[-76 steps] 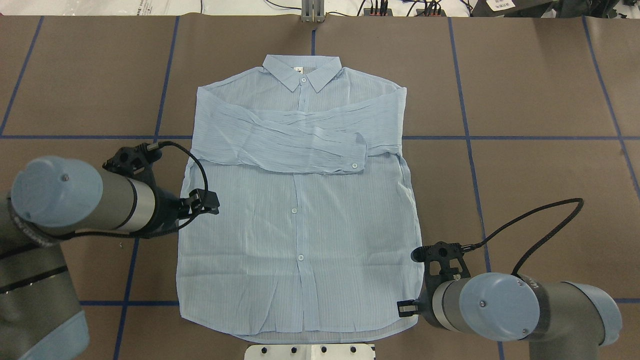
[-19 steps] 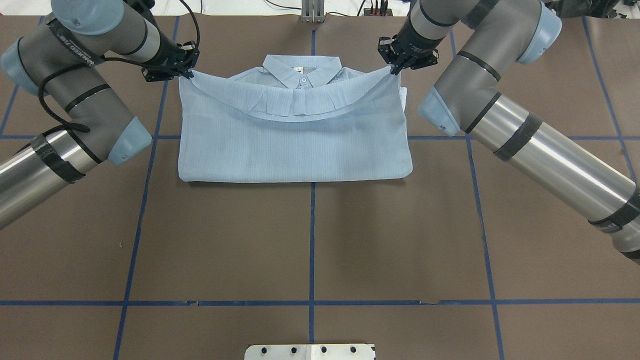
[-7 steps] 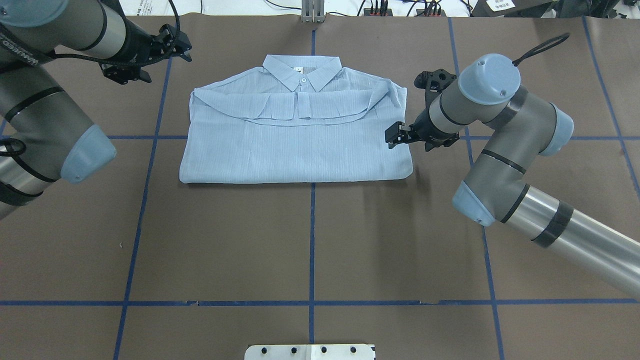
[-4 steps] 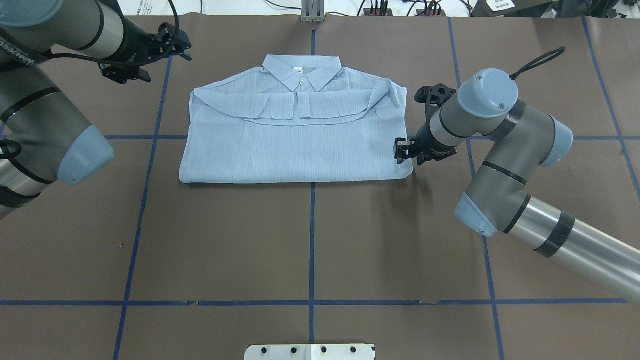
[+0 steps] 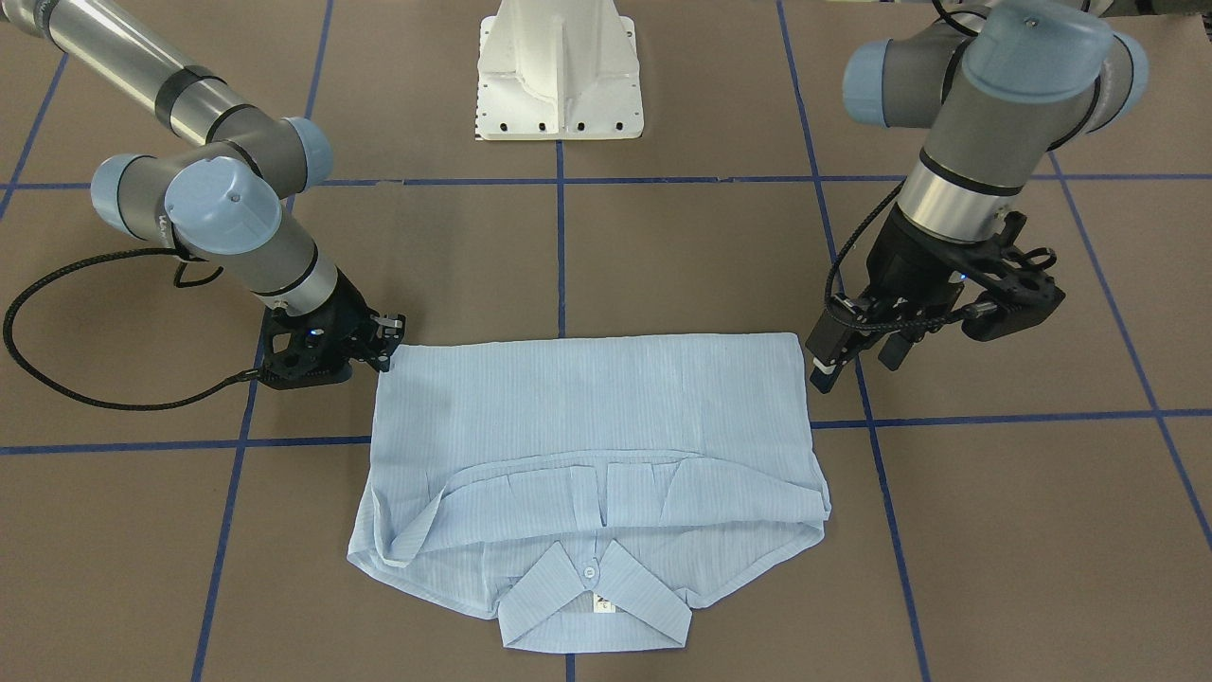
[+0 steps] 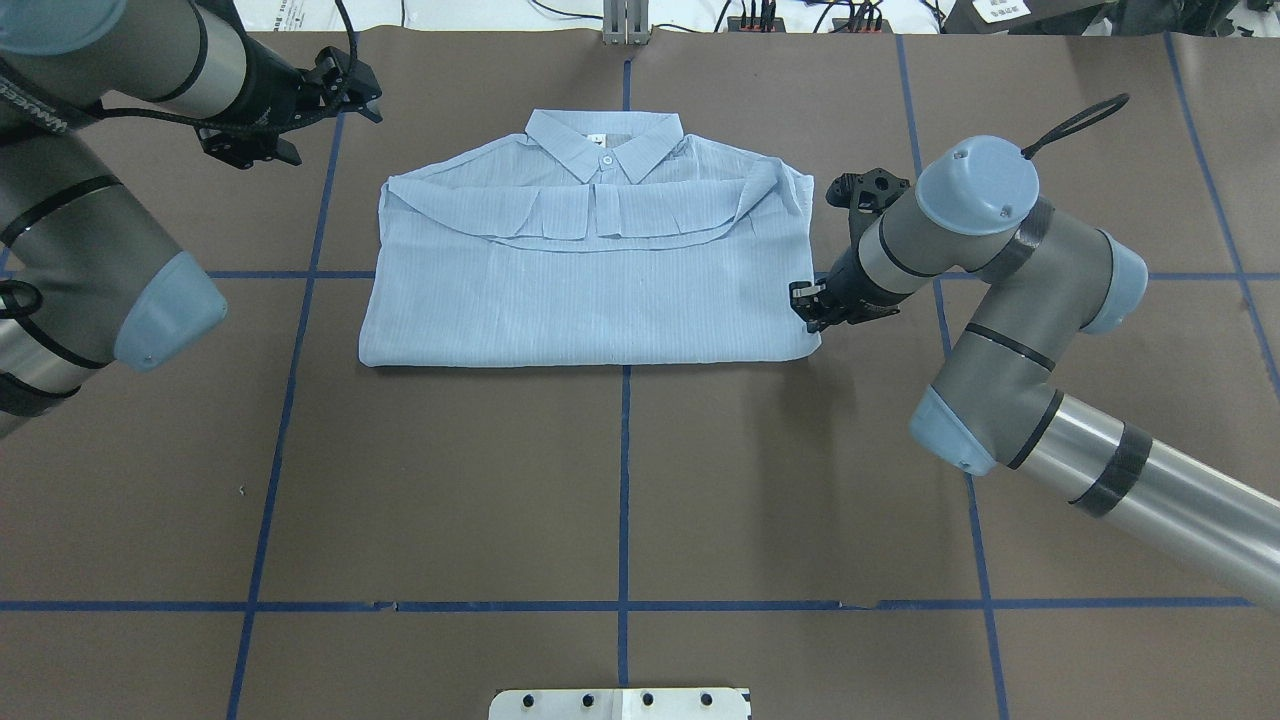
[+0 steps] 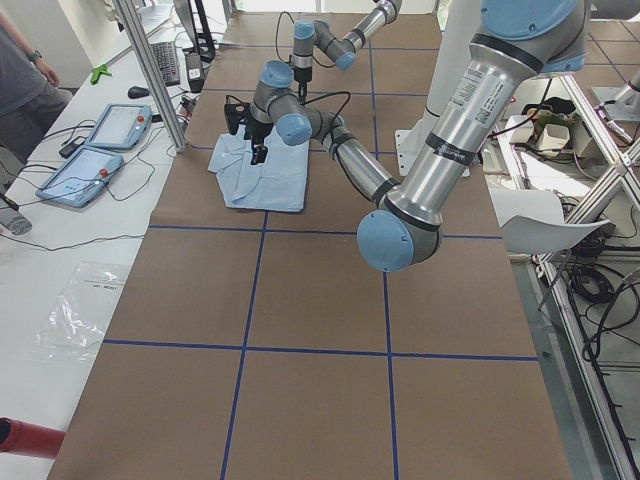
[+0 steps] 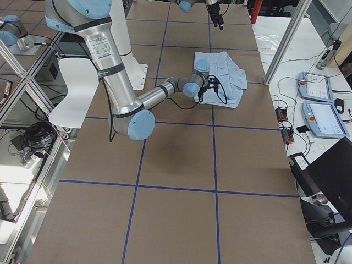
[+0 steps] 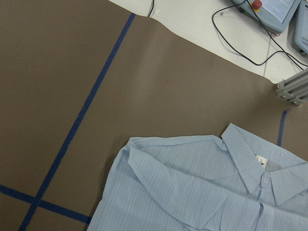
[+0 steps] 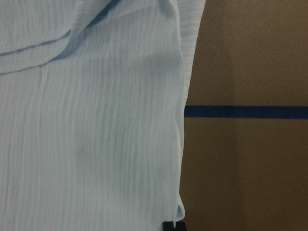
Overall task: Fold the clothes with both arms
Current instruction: 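Drag the shirt with the right gripper toward the robot, rotating it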
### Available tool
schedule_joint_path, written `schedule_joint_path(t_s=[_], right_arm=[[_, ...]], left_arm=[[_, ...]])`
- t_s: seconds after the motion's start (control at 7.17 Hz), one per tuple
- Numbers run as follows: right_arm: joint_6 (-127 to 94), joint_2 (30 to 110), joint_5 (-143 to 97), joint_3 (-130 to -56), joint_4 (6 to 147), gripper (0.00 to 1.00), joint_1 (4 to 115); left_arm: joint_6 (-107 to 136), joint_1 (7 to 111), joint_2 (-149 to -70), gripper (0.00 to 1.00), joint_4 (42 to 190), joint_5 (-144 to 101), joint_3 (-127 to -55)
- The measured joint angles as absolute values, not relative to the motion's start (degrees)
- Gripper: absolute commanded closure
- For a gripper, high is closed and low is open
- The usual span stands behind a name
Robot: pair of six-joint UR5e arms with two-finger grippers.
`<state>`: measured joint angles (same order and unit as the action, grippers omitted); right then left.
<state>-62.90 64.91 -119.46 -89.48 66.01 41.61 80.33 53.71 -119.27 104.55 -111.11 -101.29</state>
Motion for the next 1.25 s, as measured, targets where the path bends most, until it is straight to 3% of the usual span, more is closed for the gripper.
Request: schedule_joint_path(t_s=[0.28,0.84,1.25], right_arm=[[-62.9,69.5,-119.9,-95.6,66.0,1.00,40.6],[-62.9,88.0,-120.6,-115.8,65.7,1.00,34.1],[-63.0,100.5,-120.8,-129.5,65.4,1.00,22.7]], left_arm=[[80.3,53.8,-119.3,0.00,102.1,-111.1,-103.1],[80.3,53.7,-119.3,0.00,95.0,-110.9,-109.3],[80.4,53.4,-119.4,0.00,94.6,-110.8,-111.4]])
